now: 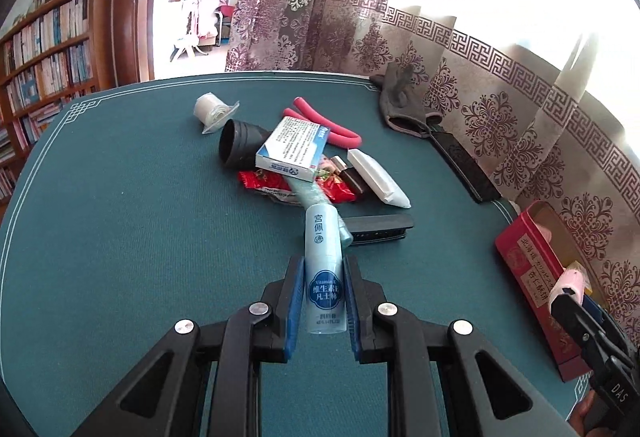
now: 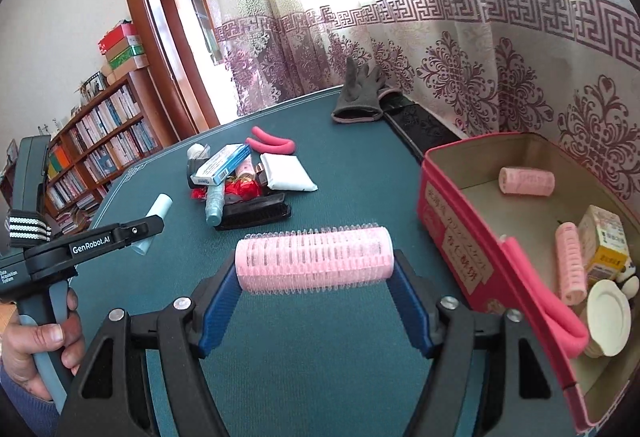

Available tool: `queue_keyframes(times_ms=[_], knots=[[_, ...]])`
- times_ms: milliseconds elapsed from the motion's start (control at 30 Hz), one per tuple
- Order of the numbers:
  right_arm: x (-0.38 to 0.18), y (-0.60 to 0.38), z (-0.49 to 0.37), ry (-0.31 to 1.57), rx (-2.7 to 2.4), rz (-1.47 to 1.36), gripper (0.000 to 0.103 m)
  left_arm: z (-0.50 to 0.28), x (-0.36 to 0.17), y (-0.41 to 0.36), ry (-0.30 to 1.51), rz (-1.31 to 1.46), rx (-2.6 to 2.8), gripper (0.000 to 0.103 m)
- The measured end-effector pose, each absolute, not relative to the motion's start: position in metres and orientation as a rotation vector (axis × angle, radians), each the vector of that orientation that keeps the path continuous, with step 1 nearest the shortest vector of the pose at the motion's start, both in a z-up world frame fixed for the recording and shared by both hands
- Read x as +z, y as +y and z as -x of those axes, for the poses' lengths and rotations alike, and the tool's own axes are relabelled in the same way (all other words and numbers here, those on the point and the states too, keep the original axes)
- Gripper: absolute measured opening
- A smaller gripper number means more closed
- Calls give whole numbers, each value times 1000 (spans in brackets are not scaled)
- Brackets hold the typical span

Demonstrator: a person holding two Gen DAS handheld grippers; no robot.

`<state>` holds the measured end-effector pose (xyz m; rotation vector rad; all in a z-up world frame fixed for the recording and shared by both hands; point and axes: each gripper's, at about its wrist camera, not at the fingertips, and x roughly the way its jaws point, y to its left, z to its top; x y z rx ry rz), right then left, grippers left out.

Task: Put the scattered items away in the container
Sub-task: 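Carry the roller and tube into the red tin and open both tools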

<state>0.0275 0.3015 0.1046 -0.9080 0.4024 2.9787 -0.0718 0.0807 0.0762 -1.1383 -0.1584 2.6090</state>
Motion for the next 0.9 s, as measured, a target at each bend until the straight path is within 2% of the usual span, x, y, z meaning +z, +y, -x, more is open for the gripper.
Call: queue_keyframes(times_ms=[167,400,700,900], knots=[[126,358,-52,445,2865,728,75,64,88,128,-96,1090,2528,20],[134,429,-64,544,2744,678,75,58,108,196,-18,1014,2432,20],[130,458,-77,584,2717,652,75,60,130,289,106,909,2308,20],[129,475,-83,598,2687,640,75,71,117,332,158,935,2210,22]])
